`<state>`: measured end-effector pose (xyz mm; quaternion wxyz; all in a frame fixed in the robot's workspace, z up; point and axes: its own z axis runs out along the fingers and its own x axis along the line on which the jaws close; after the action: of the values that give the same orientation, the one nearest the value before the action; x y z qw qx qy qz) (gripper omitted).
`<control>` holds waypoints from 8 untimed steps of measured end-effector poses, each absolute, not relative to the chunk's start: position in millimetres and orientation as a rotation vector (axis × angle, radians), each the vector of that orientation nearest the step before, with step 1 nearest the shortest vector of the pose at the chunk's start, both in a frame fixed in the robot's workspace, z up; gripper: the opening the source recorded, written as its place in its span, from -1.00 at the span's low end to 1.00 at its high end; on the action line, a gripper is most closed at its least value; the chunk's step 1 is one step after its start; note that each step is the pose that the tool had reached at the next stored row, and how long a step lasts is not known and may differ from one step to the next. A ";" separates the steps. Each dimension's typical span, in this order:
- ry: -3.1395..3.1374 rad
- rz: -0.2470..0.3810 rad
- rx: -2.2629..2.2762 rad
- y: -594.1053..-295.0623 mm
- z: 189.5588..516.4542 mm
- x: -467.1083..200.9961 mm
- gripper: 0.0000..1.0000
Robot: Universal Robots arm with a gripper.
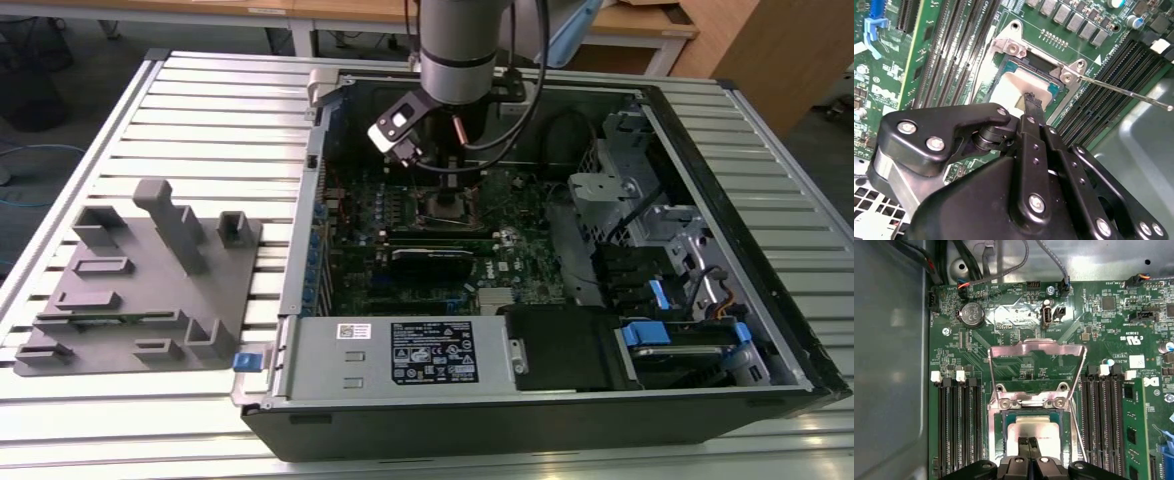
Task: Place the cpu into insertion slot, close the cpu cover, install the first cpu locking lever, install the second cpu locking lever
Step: 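Place the cpu into insertion slot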
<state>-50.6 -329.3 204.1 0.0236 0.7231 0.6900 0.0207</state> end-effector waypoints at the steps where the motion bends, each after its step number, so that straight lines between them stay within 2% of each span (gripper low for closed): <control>1: 2.136 0.064 2.238 -329.1 203.2 -50.6 -0.79; 8: 2.132 0.063 2.242 -329.0 199.1 -50.7 -0.79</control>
<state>-50.7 -329.0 199.1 0.0237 0.7242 0.6888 0.0203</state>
